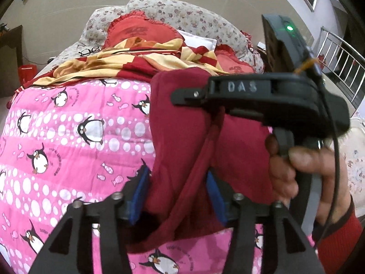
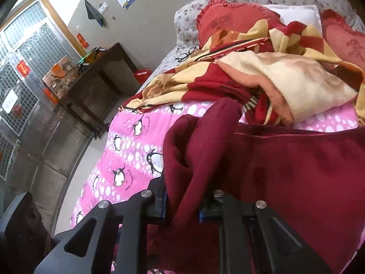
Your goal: Fold small clothes
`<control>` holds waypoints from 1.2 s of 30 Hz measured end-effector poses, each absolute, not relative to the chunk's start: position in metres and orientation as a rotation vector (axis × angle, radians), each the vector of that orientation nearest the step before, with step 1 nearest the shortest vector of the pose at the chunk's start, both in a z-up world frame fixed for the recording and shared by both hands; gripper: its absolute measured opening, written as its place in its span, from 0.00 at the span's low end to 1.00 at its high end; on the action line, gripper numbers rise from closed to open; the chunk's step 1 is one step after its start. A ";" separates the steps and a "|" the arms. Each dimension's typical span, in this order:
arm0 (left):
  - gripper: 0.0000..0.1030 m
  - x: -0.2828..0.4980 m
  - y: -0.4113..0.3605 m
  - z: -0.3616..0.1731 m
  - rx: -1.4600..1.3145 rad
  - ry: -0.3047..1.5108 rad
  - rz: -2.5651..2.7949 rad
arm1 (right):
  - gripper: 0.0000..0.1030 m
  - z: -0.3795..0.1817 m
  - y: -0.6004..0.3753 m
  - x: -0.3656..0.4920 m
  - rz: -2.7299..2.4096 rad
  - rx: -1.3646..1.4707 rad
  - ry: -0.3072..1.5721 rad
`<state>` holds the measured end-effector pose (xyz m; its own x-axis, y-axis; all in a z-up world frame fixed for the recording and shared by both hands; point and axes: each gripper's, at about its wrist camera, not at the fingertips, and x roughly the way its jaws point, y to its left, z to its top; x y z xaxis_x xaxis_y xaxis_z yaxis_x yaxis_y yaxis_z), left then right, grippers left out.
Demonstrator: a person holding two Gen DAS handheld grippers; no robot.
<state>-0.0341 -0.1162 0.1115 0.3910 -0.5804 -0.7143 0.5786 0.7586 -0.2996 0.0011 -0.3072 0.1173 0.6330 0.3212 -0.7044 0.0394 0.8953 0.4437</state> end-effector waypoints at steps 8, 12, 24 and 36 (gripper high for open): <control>0.30 -0.050 -0.130 0.111 0.093 0.892 -0.752 | 0.41 0.126 -0.322 -0.009 0.148 0.450 0.846; 0.26 -0.060 -0.141 0.122 0.100 0.875 -0.786 | 0.41 0.136 -0.334 -0.021 0.136 0.412 0.828; 0.24 -0.095 -0.214 0.147 0.083 0.866 -0.965 | 0.39 0.159 -0.407 -0.082 0.024 0.390 0.757; 0.23 -0.114 -0.291 0.103 0.142 0.941 -1.038 | 0.38 0.129 -0.459 -0.110 -0.080 0.353 0.818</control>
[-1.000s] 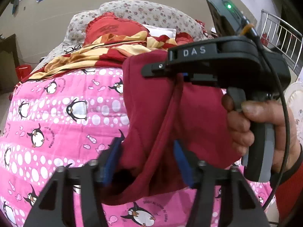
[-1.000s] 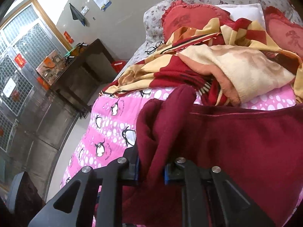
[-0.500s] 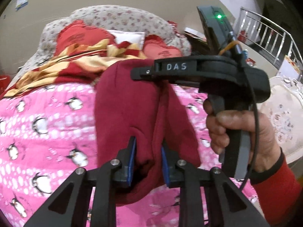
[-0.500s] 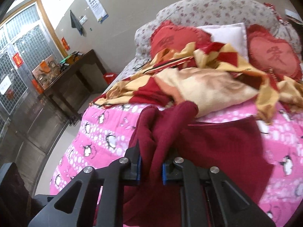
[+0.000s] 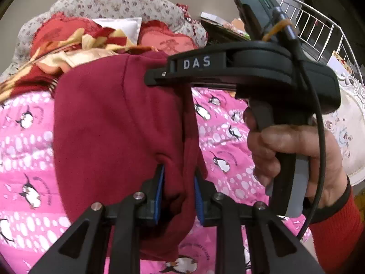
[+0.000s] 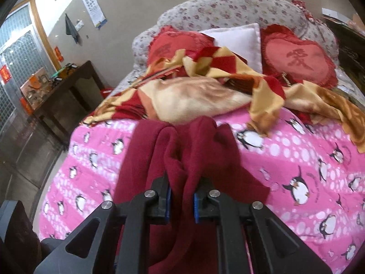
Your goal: Fold small clothes
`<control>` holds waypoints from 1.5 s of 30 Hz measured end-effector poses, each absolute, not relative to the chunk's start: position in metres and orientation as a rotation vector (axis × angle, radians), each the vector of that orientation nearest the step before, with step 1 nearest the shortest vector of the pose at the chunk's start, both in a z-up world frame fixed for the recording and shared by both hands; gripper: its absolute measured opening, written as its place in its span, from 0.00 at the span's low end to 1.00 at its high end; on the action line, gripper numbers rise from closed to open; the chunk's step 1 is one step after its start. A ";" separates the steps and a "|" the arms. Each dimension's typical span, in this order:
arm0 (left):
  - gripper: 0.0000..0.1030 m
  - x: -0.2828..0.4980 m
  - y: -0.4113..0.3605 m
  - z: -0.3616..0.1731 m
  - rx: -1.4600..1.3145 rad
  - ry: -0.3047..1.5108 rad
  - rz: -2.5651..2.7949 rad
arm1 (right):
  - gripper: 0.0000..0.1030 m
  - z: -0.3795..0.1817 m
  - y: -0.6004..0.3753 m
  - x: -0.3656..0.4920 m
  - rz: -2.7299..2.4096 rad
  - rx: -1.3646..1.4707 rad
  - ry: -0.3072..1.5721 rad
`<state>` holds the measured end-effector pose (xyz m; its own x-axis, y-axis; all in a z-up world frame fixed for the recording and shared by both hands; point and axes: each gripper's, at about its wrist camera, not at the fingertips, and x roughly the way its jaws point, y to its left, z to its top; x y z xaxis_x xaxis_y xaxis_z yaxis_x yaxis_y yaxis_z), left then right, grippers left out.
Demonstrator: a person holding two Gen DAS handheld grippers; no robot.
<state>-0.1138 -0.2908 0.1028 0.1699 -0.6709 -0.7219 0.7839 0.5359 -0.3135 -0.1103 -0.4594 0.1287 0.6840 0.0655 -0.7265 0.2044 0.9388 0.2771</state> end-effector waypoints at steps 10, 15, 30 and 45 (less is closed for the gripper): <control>0.25 -0.118 -0.314 0.070 0.149 1.008 -1.017 | 0.38 0.078 -0.494 -0.115 -0.159 0.481 0.854; 0.33 -0.124 -0.313 0.075 0.165 1.003 -1.003 | 0.50 0.088 -0.491 -0.123 -0.193 0.462 0.832; 0.66 -0.117 -0.235 0.108 0.152 0.896 -0.878 | 0.60 0.106 -0.450 -0.188 -0.155 0.494 0.837; 0.66 -0.089 -0.215 0.083 0.153 0.929 -0.735 | 0.65 0.063 -0.435 -0.193 -0.174 0.645 0.925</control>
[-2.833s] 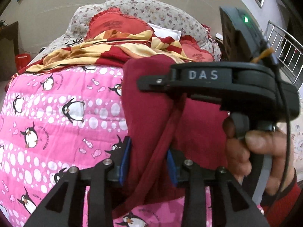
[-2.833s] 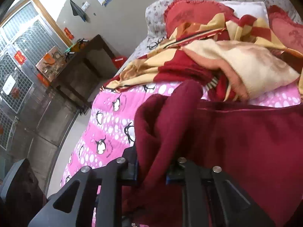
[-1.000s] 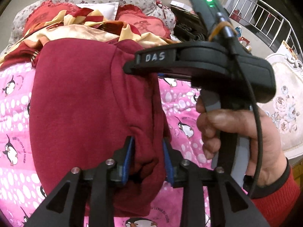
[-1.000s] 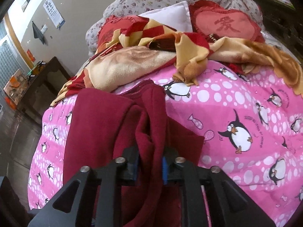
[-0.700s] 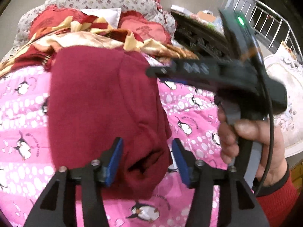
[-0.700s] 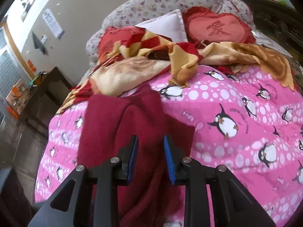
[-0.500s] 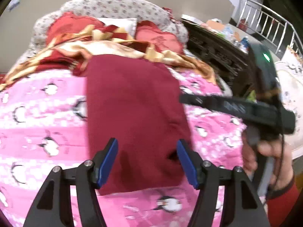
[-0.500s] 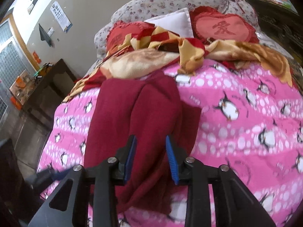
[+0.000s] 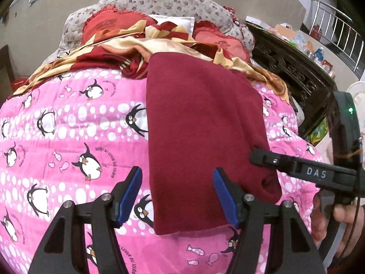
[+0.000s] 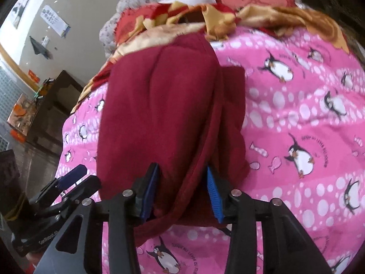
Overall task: Fold small clothes
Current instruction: 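Lay the folded bundle flat on the quilt and open both grippers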
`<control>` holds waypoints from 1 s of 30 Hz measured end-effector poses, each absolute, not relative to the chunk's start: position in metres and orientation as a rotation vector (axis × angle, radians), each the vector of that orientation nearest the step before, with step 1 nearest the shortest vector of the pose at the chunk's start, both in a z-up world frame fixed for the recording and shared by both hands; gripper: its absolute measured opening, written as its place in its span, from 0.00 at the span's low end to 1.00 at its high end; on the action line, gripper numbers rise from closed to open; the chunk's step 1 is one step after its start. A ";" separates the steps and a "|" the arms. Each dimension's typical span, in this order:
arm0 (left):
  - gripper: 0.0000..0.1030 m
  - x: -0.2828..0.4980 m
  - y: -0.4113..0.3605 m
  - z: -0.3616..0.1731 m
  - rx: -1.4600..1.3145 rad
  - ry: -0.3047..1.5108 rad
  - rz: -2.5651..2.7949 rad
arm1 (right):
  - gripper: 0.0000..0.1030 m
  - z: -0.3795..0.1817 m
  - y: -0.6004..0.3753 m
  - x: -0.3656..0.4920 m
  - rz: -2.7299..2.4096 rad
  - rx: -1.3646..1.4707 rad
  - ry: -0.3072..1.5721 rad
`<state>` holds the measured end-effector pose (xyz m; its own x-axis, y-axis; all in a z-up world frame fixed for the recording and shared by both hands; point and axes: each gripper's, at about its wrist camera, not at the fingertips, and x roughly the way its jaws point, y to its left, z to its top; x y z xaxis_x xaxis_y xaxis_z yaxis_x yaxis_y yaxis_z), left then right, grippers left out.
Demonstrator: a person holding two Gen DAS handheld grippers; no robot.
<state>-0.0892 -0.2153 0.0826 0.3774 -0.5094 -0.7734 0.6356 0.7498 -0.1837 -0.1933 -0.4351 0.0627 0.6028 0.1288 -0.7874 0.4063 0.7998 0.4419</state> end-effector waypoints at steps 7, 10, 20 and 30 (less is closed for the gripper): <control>0.66 -0.091 -0.217 0.082 0.166 0.929 -0.737 | 0.44 0.076 -0.415 -0.188 -0.180 0.447 0.883; 0.66 -0.091 -0.217 0.084 0.163 0.925 -0.743 | 0.42 0.091 -0.418 -0.192 -0.186 0.397 0.856; 0.67 -0.089 -0.215 0.065 0.168 0.974 -0.737 | 0.52 0.068 -0.453 -0.214 -0.241 0.490 0.866; 0.71 -0.079 -0.213 0.061 0.097 0.999 -0.733 | 0.52 0.102 -0.394 -0.214 -0.087 0.315 0.798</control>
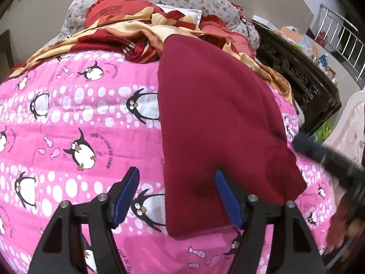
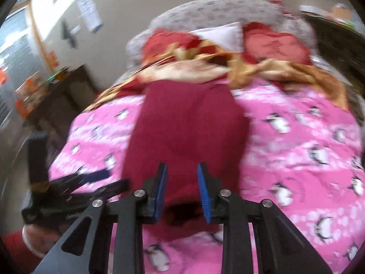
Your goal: Fold small clothes
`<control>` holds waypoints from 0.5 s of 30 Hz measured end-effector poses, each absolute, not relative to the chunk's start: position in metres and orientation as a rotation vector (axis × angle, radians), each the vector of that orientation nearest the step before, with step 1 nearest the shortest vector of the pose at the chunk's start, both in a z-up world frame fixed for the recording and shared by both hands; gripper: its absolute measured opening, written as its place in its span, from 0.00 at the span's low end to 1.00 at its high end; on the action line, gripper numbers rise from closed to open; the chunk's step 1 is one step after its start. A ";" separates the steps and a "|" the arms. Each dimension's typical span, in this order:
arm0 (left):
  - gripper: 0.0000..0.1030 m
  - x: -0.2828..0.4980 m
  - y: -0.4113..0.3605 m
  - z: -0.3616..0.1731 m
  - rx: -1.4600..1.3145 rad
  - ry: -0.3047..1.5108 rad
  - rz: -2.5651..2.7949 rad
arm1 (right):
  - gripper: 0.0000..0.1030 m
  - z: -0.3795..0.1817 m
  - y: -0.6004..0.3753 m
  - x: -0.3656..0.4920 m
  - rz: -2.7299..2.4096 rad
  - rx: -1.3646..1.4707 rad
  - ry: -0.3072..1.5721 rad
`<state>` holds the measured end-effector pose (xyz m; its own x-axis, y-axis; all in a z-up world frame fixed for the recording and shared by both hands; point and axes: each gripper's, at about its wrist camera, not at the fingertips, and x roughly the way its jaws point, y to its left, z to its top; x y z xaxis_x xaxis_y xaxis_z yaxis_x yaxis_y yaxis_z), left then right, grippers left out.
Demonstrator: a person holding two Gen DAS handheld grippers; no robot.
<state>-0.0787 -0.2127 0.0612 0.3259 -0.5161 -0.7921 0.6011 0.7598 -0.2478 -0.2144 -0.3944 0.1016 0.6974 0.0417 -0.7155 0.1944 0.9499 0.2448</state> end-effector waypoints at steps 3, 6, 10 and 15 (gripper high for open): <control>0.75 -0.075 -0.212 0.059 0.071 1.008 -0.750 | 0.48 0.071 -0.392 -0.214 -0.144 0.250 0.872; 0.79 -0.070 -0.213 0.057 0.055 1.019 -0.771 | 0.41 0.056 -0.408 -0.227 -0.136 0.330 0.867; 0.82 -0.062 -0.218 0.057 0.052 0.993 -0.800 | 0.42 0.073 -0.426 -0.244 -0.122 0.388 0.797; 0.88 -0.044 -0.225 0.053 -0.003 1.016 -0.843 | 0.72 0.068 -0.463 -0.234 -0.174 0.496 0.738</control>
<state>-0.0439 -0.2254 0.0527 0.2476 -0.6199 -0.7446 0.6173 0.6933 -0.3720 -0.2339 -0.4633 0.0683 0.7317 0.0194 -0.6814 0.3225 0.8708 0.3711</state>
